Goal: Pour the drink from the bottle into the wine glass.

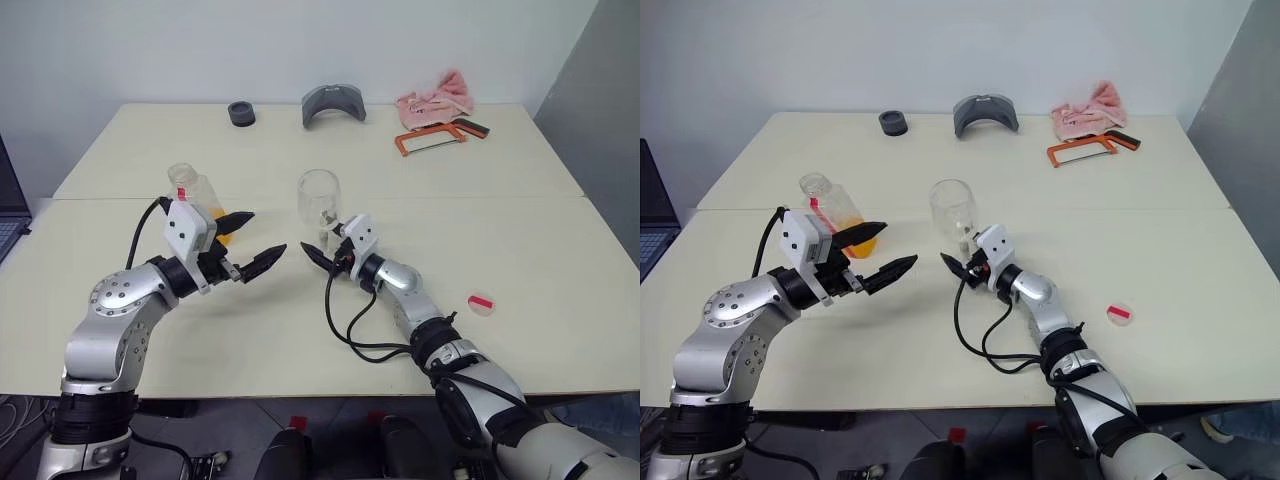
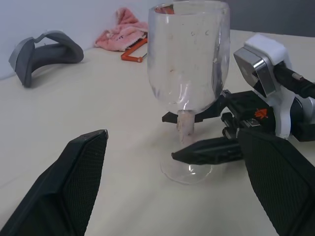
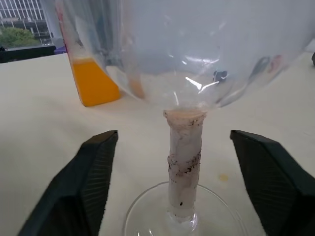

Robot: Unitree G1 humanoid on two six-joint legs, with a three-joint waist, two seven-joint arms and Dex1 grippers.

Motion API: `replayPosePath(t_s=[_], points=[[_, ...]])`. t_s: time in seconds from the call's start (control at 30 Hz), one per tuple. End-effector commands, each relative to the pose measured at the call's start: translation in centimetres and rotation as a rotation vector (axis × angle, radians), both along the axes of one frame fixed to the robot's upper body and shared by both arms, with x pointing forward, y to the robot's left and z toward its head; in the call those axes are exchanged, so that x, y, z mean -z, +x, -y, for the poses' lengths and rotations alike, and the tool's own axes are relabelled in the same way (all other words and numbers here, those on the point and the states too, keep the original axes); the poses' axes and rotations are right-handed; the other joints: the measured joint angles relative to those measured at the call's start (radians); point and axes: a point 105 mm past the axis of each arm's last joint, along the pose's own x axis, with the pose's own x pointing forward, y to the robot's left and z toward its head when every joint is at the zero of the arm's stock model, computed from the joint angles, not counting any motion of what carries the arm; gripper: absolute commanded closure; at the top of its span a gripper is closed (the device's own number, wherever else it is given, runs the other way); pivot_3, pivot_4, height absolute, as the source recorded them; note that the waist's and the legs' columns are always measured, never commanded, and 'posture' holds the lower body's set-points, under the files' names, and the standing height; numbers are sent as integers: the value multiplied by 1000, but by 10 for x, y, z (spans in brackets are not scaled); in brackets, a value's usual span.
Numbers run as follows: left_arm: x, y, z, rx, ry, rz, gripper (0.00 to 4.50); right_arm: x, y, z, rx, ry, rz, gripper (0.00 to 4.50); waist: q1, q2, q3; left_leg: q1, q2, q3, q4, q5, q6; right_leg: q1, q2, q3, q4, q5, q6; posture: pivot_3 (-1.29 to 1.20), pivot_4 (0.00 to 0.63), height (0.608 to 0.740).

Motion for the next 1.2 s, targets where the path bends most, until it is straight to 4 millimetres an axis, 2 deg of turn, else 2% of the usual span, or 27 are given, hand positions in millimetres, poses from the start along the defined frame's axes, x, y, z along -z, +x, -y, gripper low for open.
replayPosePath(t_s=[0.03, 0.23, 0.4, 0.6, 0.7, 0.77, 0.8, 0.9, 1.0, 1.2], points=[[-17, -2, 3, 7, -9, 79, 0, -9, -2, 2, -6, 17, 39, 16, 0, 0, 0, 0, 0, 0, 0, 0, 0, 0, 0, 0, 0, 0, 0, 0, 150, 740], [-20, -6, 5, 8, -18, 89, 0, -2, -7, 21, 3, -3, 35, 16, 1, 0, 0, 0, 0, 0, 0, 0, 0, 0, 0, 0, 0, 0, 0, 0, 150, 740], [-15, -12, 4, -11, -32, 75, 0, 1, -21, 40, -31, -52, 32, 16, 2, 0, 0, 0, 0, 0, 0, 0, 0, 0, 0, 0, 0, 0, 0, 0, 150, 740], [12, -18, -11, -112, -32, 19, 0, -3, -63, 64, -175, -145, 36, 16, 10, 0, 0, -1, 0, -1, 0, 0, 1, 0, -1, 0, -1, 0, 0, 0, 150, 740], [32, -18, -29, -238, -50, -19, 0, -11, -84, 72, -246, -199, 48, 16, 12, 0, 0, 0, 1, -1, 0, 0, 1, 1, -1, 1, -1, 0, 0, 0, 150, 740], [42, -18, -40, -317, -49, -29, 0, -15, -95, 74, -286, -228, 54, 16, 15, 0, 0, 0, 1, -1, 0, 0, 1, 2, -1, 0, -2, 0, 0, 0, 150, 740], [48, -14, -54, -426, -53, -18, 0, -20, -103, 74, -314, -235, 60, 16, 19, 0, 0, 0, 1, -2, 0, 0, 1, 2, -1, 0, -2, 0, 0, 0, 150, 740], [54, -6, -79, -608, -77, 2, 0, -30, -118, 71, -380, -246, 65, 16, 25, -1, 0, 0, 1, -4, 1, 0, 1, 3, -1, 0, -4, 0, 0, 0, 150, 740], [52, 1, -86, -650, -101, 9, 0, -35, -126, 68, -414, -251, 65, 16, 32, -3, 0, -1, 0, -5, 1, 0, 1, 3, -1, -1, -4, 0, 0, 0, 150, 740], [44, 18, -91, -609, -86, 13, 0, -49, -130, 60, -448, -217, 64, 16, 42, -3, 0, -1, -1, -5, 1, 0, 0, 4, -1, -3, -4, 0, 0, 0, 150, 740]])
